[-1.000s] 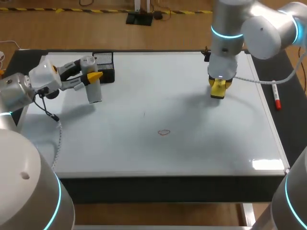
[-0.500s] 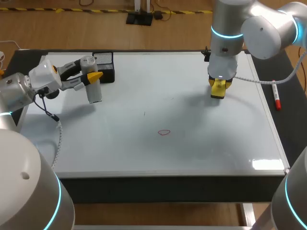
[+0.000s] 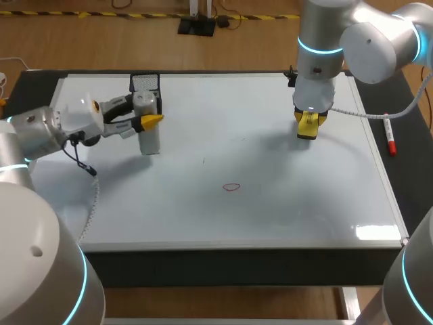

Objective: Pick up the inspection probe, press it on each red-marked spot on the whiteboard one by one, put down the probe, pick up the eraser, and wipe off all the red marks.

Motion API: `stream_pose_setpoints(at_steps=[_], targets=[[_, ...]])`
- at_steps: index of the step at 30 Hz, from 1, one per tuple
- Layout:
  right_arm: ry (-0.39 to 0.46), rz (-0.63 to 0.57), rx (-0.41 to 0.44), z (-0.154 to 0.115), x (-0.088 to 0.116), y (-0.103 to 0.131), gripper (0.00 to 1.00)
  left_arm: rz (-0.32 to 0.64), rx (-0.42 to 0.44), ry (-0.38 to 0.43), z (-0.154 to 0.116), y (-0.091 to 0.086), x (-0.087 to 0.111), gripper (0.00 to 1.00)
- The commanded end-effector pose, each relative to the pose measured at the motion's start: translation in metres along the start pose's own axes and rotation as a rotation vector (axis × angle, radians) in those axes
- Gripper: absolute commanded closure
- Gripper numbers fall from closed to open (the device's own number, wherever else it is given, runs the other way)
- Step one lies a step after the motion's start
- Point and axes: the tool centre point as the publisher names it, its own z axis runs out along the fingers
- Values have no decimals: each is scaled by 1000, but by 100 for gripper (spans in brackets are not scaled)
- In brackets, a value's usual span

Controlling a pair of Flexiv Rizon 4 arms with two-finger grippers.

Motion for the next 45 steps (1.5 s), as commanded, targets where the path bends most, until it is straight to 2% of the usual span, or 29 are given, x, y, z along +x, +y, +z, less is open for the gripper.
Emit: stream_pose_setpoints(at_steps=[1, 10, 19, 30, 35, 45], targets=[[4, -1, 1, -1, 0, -1, 100, -1, 15, 27, 13, 2, 15, 100], [4, -1, 1, -1, 0, -1, 100, -38, 66, 119, 45, 0, 53, 100], [4, -1, 1, -1, 0, -1, 100, -60, 110, 209, 87, 9, 87, 100], [4, -1, 1, -1, 0, -1, 100, -85, 107, 263, 129, 23, 110, 100], [4, -1, 1, -1, 0, -1, 100, -90, 77, 254, 138, 29, 121, 100], [4, -1, 1, -1, 0, -1, 100, -124, 93, 273, 145, 30, 133, 100]])
